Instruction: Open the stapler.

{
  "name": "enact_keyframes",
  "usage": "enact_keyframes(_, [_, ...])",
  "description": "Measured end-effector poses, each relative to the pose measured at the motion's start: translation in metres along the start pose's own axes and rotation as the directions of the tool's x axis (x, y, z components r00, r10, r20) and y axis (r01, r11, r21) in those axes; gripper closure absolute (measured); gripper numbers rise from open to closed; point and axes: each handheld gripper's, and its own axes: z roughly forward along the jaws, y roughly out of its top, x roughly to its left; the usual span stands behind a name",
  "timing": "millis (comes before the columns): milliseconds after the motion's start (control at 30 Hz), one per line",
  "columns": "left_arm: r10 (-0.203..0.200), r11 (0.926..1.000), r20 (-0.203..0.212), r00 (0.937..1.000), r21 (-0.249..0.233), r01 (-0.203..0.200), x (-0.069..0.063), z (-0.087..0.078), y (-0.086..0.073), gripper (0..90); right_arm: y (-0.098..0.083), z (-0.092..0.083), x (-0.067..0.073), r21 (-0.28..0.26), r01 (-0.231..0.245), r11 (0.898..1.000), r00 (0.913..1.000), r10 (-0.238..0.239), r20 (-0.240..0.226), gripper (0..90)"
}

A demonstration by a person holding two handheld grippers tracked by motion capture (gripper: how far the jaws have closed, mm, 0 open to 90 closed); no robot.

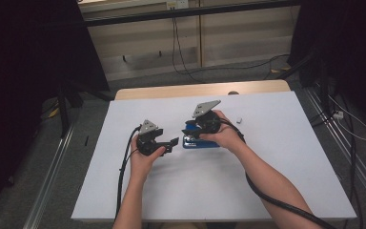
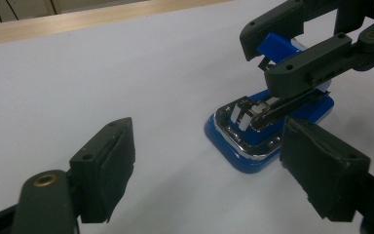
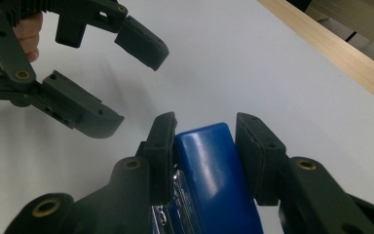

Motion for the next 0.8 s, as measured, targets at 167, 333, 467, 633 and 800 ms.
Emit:
enact_keyframes(167, [0.012,0.9999,0.007,0.9999,0.005,-0.012,-0.001,0.004,-0.001,32.3,0.000,-0.004,0.000,-0.014,-0.003,1.000,1.0000,0.003,0.000,61.2])
enact_keyframes(333, [0.012,0.9999,0.014,0.9998,-0.001,-0.012,-0.005,0.008,-0.002,40.4,-0.001,-0.006,-0.001,-0.029,-0.008,1.000,1.0000,0.008,0.003,61.2])
enact_keyframes(467, [0.005,1.0000,0.033,0.9994,-0.001,-0.005,-0.007,0.010,-0.002,56.9,-0.001,-0.007,0.000,-0.035,-0.012,0.999,0.9999,0.012,0.006,61.2])
enact_keyframes(633, [0.014,0.9998,0.068,0.9976,0.011,-0.015,-0.014,0.015,-0.002,73.0,-0.001,-0.009,0.000,-0.038,-0.010,0.999,0.9999,0.010,0.006,61.3])
enact_keyframes(800, [0.016,0.9998,0.090,0.9958,0.007,-0.016,-0.018,0.018,-0.002,79.0,0.000,-0.011,-0.001,-0.038,-0.014,0.999,0.9998,0.015,0.012,61.4])
